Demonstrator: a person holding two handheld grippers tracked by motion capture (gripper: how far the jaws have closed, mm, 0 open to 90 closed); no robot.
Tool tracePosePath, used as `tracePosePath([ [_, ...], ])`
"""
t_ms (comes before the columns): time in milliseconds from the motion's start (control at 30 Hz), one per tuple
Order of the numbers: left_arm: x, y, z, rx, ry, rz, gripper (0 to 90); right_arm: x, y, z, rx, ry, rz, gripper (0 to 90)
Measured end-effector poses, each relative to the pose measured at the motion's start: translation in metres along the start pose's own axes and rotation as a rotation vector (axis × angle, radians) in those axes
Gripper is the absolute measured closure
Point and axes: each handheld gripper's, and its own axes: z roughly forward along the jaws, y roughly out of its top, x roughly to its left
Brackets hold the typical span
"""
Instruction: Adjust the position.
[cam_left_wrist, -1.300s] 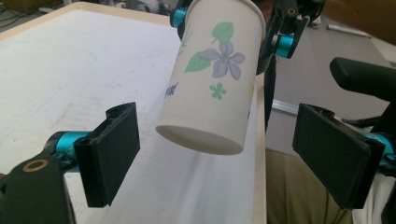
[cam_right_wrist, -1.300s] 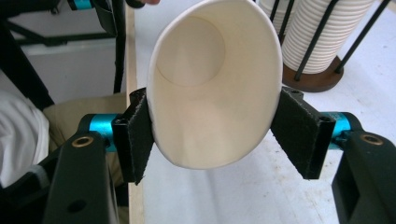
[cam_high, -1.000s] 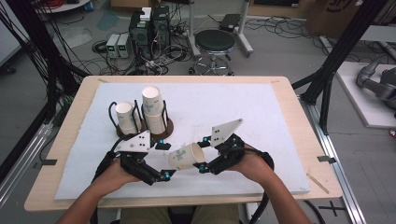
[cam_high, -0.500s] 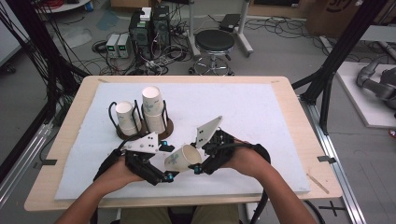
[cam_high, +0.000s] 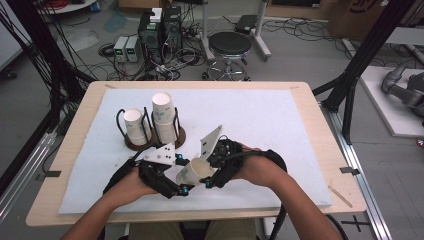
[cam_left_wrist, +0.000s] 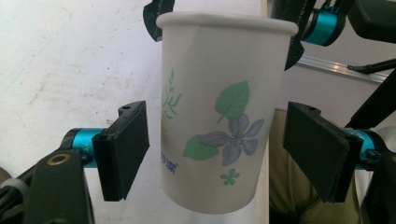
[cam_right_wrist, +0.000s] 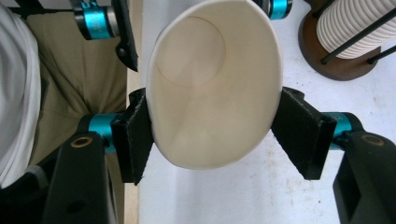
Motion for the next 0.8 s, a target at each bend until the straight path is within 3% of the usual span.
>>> tracePosePath([
  [600,0.003,-0.002,0.01,0.036,-0.042,-0.007,36.0,0.002,0.007,0.009,0.072,0.021,-0.02,33.7],
  [800,0.003,-0.007,0.012,0.021,-0.067,-0.014,37.4,0.001,0.005,0.011,0.052,0.045,-0.01,33.7],
])
